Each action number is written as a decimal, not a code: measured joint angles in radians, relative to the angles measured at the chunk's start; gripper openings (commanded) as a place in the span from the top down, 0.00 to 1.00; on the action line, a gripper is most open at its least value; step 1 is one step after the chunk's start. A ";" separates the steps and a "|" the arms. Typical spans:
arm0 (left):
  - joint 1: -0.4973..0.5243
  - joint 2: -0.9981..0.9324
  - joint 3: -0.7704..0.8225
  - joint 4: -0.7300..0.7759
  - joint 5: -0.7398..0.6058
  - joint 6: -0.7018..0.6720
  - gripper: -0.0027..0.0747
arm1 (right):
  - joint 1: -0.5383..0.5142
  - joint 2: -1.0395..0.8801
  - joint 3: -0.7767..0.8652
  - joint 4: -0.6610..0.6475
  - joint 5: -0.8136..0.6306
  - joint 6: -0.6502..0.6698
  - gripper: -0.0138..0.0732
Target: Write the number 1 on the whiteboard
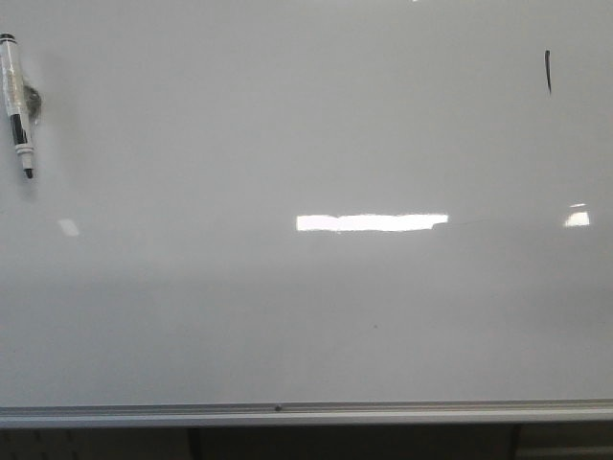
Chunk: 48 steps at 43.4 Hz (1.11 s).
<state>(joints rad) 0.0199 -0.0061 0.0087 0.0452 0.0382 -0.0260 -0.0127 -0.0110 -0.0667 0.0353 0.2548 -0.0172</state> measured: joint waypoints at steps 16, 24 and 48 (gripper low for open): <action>0.000 0.000 0.000 0.000 0.000 0.000 0.99 | -0.011 0.000 0.092 0.000 -0.195 0.000 0.92; 0.000 0.000 0.000 0.000 0.000 0.000 0.99 | -0.011 0.000 0.092 0.000 -0.199 0.000 0.92; 0.000 0.000 0.000 0.000 0.000 0.000 0.99 | -0.009 0.000 0.092 0.000 -0.200 0.000 0.92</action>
<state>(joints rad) 0.0199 -0.0061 0.0087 0.0452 0.0382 -0.0260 -0.0212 -0.0110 0.0253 0.0353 0.0548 -0.0172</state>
